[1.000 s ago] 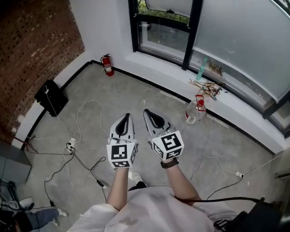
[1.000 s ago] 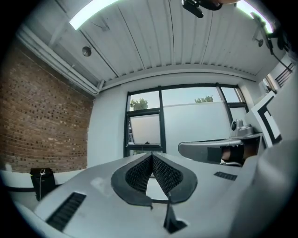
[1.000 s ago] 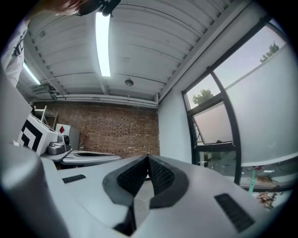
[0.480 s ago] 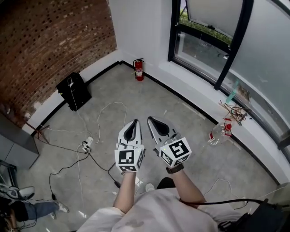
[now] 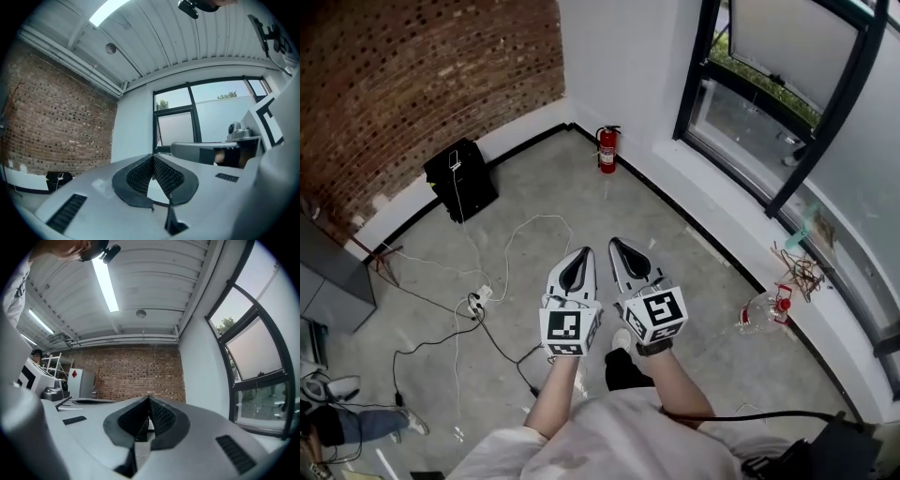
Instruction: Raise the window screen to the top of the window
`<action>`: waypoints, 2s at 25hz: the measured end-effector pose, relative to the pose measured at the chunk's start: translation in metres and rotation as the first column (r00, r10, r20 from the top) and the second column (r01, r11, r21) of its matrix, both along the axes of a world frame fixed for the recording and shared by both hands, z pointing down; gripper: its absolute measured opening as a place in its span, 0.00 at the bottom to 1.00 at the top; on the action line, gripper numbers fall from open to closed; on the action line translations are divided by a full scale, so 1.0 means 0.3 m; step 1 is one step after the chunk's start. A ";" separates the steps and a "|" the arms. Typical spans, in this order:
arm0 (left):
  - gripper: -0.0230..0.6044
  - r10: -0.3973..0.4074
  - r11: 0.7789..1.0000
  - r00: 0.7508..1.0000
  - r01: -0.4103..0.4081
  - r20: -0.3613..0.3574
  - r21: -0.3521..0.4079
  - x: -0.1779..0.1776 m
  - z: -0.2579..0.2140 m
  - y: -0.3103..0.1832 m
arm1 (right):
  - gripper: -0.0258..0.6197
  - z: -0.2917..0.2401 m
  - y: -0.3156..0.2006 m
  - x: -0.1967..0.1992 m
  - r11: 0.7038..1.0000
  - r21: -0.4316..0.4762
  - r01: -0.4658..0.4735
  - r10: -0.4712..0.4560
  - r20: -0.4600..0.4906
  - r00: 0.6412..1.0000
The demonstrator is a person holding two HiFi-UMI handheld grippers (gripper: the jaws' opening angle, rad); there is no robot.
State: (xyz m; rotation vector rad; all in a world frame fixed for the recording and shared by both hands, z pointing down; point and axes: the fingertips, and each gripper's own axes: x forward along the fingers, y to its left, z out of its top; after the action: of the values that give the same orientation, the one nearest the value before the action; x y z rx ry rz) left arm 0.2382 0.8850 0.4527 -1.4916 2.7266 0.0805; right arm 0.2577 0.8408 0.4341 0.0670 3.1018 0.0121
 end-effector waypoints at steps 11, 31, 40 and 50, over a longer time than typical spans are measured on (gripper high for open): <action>0.04 0.094 0.996 0.993 -0.095 0.072 -0.001 -0.403 -0.135 -0.579 | 0.04 -0.113 -0.553 -0.374 0.986 0.092 -0.138 0.134 0.048 0.990; 0.04 0.368 0.930 0.930 -0.368 -0.015 -0.011 -0.951 -0.020 -1.470 | 0.04 0.058 -1.486 -0.872 0.915 -0.127 -0.382 0.379 -0.052 0.924; 0.04 0.517 0.856 0.854 -0.515 -0.057 0.049 -1.265 -0.029 -1.788 | 0.04 0.033 -1.720 -1.167 0.876 -0.101 -0.472 0.471 -0.038 0.881; 0.04 0.691 0.722 0.716 -0.691 -0.098 0.036 -1.172 0.069 -2.253 | 0.04 0.110 -2.240 -1.031 0.737 -0.150 -0.659 0.660 -0.054 0.750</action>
State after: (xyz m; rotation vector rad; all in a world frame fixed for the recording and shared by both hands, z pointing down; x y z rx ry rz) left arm -0.1133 0.2089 0.4732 -2.4850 2.0466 0.1735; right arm -0.0516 0.1689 0.4671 -1.0399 2.9147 -0.2154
